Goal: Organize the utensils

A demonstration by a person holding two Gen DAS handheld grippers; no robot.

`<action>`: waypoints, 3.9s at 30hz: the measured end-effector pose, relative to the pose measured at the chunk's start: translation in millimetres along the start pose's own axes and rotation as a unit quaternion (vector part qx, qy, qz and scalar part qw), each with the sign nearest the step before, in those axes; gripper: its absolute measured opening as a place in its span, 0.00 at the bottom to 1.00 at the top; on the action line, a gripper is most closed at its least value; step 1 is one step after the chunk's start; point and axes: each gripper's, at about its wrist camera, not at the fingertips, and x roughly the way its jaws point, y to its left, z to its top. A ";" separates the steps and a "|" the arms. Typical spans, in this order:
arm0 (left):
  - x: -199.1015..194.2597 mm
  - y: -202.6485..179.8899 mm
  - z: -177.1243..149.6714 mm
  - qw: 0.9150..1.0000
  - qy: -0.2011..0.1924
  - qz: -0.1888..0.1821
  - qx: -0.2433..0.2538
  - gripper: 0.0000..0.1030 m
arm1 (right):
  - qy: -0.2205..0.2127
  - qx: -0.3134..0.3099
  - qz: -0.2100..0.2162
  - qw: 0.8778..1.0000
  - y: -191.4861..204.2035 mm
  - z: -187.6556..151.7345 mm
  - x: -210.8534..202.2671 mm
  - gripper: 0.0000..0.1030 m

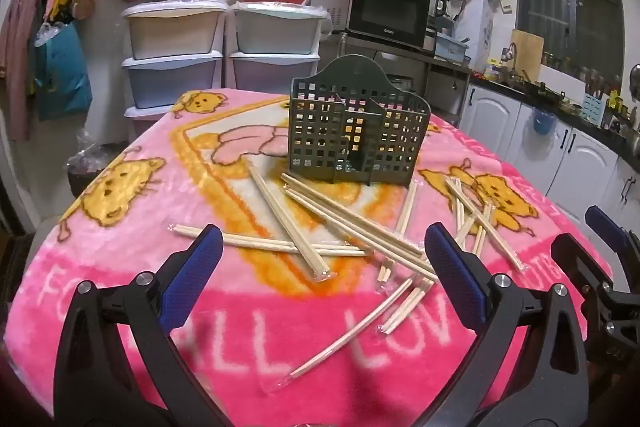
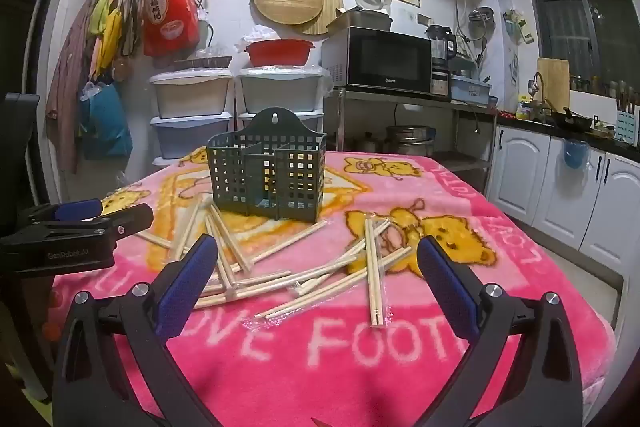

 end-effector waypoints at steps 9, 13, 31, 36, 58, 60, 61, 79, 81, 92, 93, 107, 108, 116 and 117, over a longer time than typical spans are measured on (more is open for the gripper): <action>-1.2 -1.5 1.6 1.000 -0.004 0.005 -0.001 0.91 | 0.002 0.001 0.000 1.000 -0.5 -0.4 0.1 0.94; -0.6 -2.6 0.8 1.000 -0.006 0.003 0.001 0.91 | 0.001 0.001 0.001 1.000 -1.2 -0.4 -0.5 0.94; -3.2 0.2 1.4 1.000 -0.008 0.001 -0.002 0.91 | 0.001 0.003 0.001 1.000 -2.0 -0.6 -0.9 0.94; -3.3 0.2 2.6 1.000 -0.009 0.001 -0.003 0.91 | 0.001 0.002 0.001 1.000 -2.0 -0.8 -0.8 0.94; -4.0 0.5 1.3 1.000 -0.011 0.000 -0.003 0.91 | 0.000 0.003 0.001 1.000 -1.5 -0.2 -2.4 0.94; -4.4 0.3 1.3 1.000 -0.011 0.000 -0.003 0.91 | 0.000 0.003 0.001 1.000 -1.7 -0.1 -2.3 0.94; -4.2 0.3 1.4 1.000 -0.011 -0.001 -0.003 0.91 | 0.000 0.004 0.001 1.000 -1.8 -0.2 -2.2 0.94; -4.6 -5.0 4.6 1.000 -0.009 -0.006 -0.006 0.91 | 0.018 -0.010 0.017 1.000 1.7 3.4 5.6 0.94; -4.8 -6.0 4.4 1.000 -0.009 -0.005 -0.009 0.91 | 0.023 -0.014 0.019 0.999 2.7 5.1 8.7 0.94; -0.5 18.5 14.6 0.999 -0.001 -0.006 -0.038 0.91 | 0.044 -0.031 0.040 0.998 4.3 16.4 22.6 0.94; -0.2 19.8 15.6 0.999 -0.001 -0.006 -0.040 0.91 | 0.046 -0.032 0.041 0.998 4.5 17.6 24.1 0.94; 22.0 46.0 52.9 0.998 0.020 -0.014 -0.063 0.91 | 0.059 -0.048 0.033 0.997 0.0 41.8 50.0 0.94; 24.3 45.5 55.3 0.998 0.021 -0.012 -0.061 0.91 | 0.059 -0.048 0.032 0.997 -2.2 44.1 52.2 0.94; 44.9 42.5 72.3 0.998 0.030 -0.006 -0.053 0.91 | 0.075 -0.045 0.000 0.996 -21.0 58.6 75.6 0.94; 48.4 41.8 73.5 0.998 0.033 -0.008 -0.053 0.91 | 0.078 -0.043 -0.001 0.996 -23.0 59.2 78.1 0.94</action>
